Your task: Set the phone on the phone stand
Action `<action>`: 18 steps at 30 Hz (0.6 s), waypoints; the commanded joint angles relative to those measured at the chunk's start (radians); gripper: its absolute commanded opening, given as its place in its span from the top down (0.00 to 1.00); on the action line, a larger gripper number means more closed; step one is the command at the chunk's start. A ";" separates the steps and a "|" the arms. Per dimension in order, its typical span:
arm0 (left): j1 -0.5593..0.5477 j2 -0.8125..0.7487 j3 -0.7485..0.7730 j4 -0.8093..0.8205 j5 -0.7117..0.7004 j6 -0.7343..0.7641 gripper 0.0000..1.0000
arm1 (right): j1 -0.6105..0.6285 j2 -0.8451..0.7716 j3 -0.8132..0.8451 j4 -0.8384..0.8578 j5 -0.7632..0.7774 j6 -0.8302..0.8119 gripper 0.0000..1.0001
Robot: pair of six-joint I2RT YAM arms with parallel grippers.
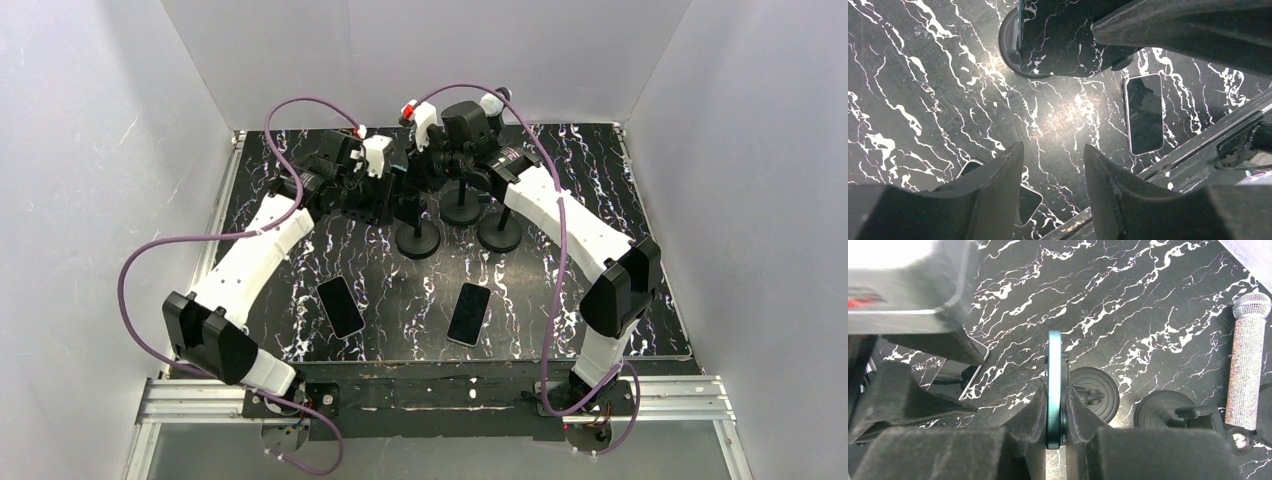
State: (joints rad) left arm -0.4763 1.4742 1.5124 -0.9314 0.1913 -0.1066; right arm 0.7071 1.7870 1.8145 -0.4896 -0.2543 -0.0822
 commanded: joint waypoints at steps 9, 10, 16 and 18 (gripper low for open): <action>0.073 -0.222 -0.070 0.125 0.050 -0.087 0.17 | -0.017 0.020 -0.022 -0.027 0.084 -0.068 0.99; 0.089 -0.238 -0.085 0.146 0.083 -0.098 0.16 | -0.017 0.019 -0.025 -0.027 0.084 -0.069 0.99; 0.161 -0.300 -0.140 0.233 0.199 -0.139 0.12 | -0.023 0.007 -0.056 0.004 0.023 -0.054 0.99; 0.164 -0.302 -0.142 0.236 0.213 -0.137 0.12 | -0.031 0.009 -0.063 0.010 -0.010 -0.039 0.99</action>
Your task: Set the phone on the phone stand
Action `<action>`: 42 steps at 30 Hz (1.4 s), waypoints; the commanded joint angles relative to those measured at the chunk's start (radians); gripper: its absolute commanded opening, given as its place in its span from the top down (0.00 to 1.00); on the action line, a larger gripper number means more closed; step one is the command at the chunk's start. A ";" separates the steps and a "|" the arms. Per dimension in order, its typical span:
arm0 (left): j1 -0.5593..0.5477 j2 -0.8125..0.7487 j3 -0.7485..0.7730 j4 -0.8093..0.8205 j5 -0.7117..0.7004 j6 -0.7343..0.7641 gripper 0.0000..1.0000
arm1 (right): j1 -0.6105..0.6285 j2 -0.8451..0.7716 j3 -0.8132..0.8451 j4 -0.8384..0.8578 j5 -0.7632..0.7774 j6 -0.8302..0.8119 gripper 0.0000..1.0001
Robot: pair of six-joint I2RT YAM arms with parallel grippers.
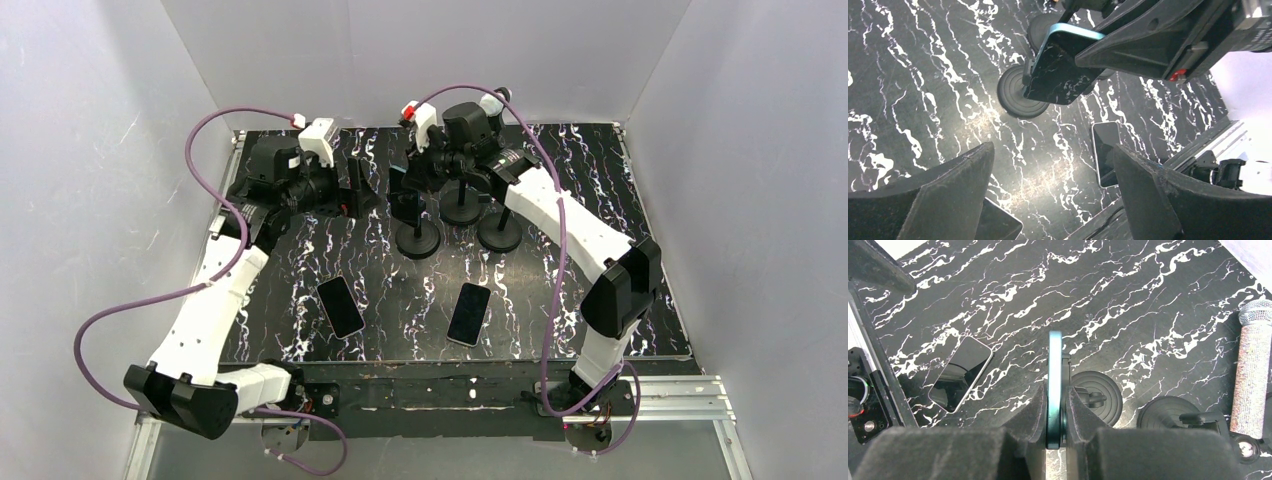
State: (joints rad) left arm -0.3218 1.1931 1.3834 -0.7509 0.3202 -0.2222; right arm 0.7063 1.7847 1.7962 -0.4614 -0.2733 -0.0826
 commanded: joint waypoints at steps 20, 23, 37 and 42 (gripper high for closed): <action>0.014 -0.015 -0.033 0.062 0.118 -0.016 0.10 | -0.119 0.097 -0.026 -0.051 -0.218 0.063 0.99; 0.014 -0.018 -0.037 0.062 0.108 -0.011 0.09 | -0.119 0.086 -0.026 -0.052 -0.222 0.069 0.99; 0.014 -0.051 -0.079 0.097 0.079 0.001 0.06 | -0.122 -0.108 -0.103 0.029 -0.130 0.112 0.18; 0.015 -0.082 -0.117 0.137 0.067 0.004 0.02 | -0.143 -0.283 -0.261 0.148 -0.082 0.199 0.16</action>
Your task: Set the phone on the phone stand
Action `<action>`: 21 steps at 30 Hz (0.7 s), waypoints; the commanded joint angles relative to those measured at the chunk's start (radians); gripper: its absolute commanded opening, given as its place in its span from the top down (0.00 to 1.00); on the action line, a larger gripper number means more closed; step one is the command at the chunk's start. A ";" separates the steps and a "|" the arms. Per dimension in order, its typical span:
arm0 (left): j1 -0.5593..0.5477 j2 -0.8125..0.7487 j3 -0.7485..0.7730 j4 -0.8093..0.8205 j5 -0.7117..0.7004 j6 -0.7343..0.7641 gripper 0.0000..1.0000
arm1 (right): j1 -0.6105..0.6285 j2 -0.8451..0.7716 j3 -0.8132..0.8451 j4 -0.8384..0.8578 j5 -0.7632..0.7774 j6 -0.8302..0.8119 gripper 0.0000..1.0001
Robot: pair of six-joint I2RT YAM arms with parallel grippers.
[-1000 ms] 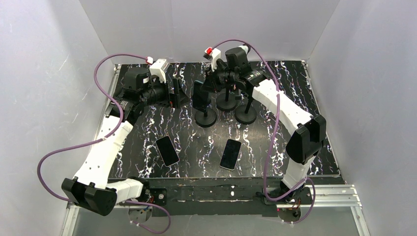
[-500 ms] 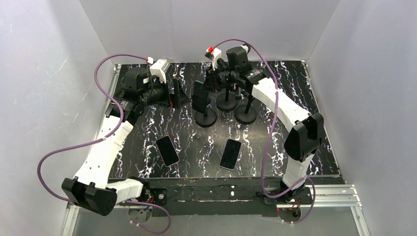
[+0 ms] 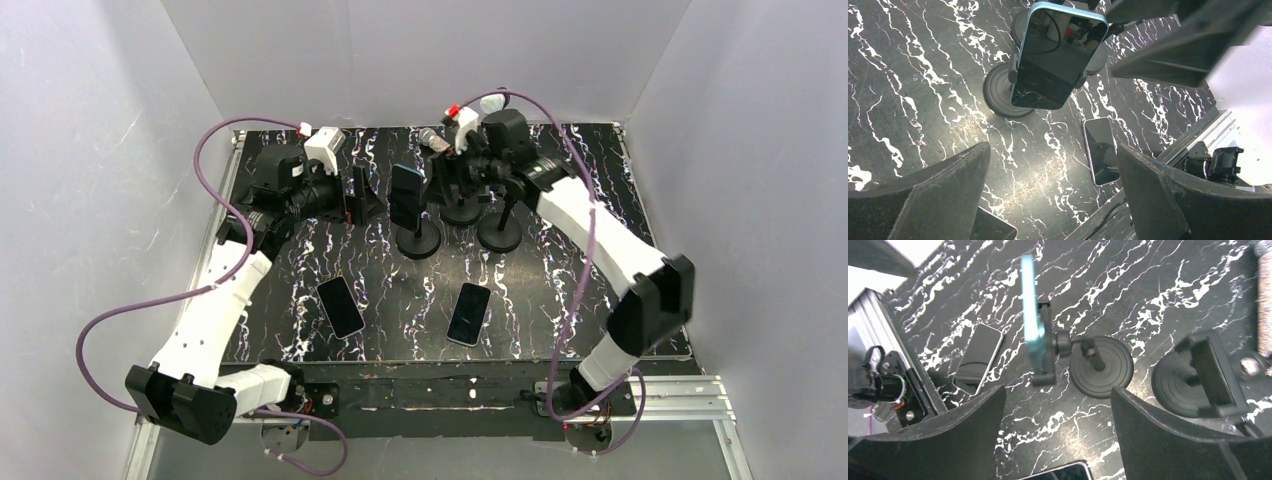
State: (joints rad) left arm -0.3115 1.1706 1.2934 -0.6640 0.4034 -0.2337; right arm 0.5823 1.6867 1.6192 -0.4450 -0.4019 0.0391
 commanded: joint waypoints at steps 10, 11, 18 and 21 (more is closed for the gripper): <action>0.003 -0.109 -0.101 0.120 -0.074 0.009 0.02 | -0.073 -0.405 -0.397 0.169 -0.102 0.264 0.20; 0.003 -0.113 -0.108 0.124 -0.081 0.010 0.02 | -0.073 -0.419 -0.430 0.174 -0.114 0.284 0.20; 0.004 -0.113 -0.157 0.151 -0.121 0.023 0.02 | -0.073 -0.511 -0.685 0.310 -0.142 0.443 0.21; 0.004 -0.115 -0.177 0.170 -0.138 0.026 0.02 | -0.074 -0.527 -0.818 0.473 -0.110 0.563 0.21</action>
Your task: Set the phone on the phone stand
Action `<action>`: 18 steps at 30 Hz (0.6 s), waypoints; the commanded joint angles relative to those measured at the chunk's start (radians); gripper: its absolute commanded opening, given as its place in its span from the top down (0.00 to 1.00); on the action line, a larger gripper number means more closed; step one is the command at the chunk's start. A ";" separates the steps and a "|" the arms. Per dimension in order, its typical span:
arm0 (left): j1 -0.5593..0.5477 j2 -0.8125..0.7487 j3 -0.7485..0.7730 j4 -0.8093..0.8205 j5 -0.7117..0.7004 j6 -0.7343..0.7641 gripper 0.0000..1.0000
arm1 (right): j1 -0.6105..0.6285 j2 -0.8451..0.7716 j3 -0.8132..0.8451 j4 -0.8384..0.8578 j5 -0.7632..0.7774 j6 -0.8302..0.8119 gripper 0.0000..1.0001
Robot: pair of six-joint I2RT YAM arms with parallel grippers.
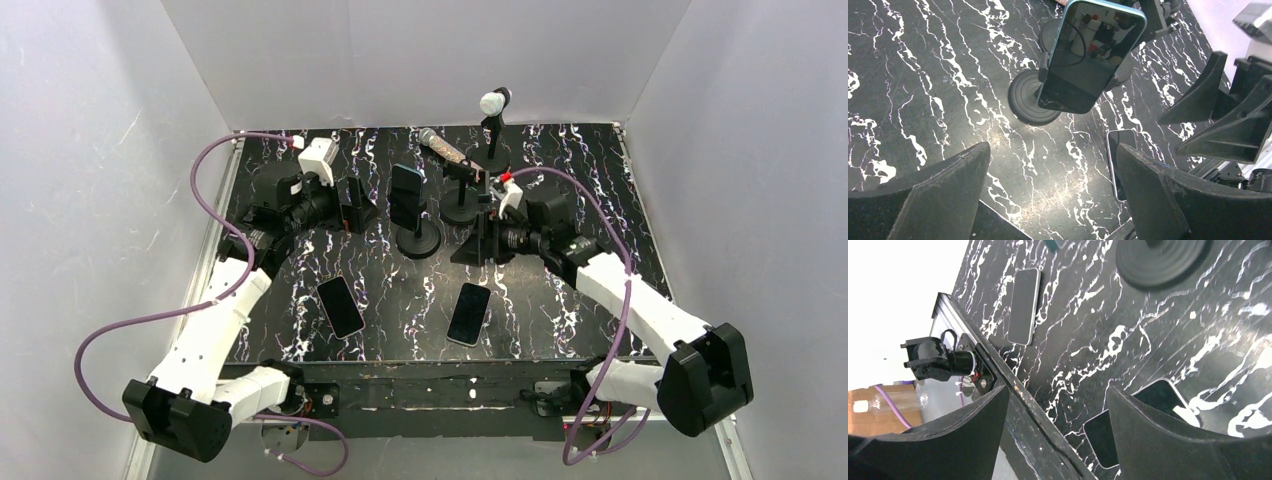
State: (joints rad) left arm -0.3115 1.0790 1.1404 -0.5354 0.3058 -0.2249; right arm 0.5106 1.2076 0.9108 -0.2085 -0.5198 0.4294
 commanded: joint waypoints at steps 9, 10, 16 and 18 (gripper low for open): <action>0.003 -0.034 -0.034 0.026 -0.067 0.047 0.02 | -0.003 0.194 -0.307 0.720 0.111 0.575 0.23; 0.004 -0.040 -0.035 0.024 -0.074 0.050 0.02 | -0.003 0.239 -0.304 0.767 0.105 0.617 0.25; 0.004 -0.076 -0.063 0.014 -0.106 0.063 0.02 | -0.026 0.426 -0.249 0.884 0.081 0.698 0.33; 0.004 -0.087 -0.069 0.014 -0.118 0.064 0.02 | -0.028 0.460 -0.226 0.861 0.099 0.711 0.34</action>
State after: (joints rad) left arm -0.3115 1.0325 1.0840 -0.5224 0.2237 -0.1814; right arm 0.4923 1.6249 0.6167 0.5426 -0.4328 1.0546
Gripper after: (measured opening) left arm 0.982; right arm 0.671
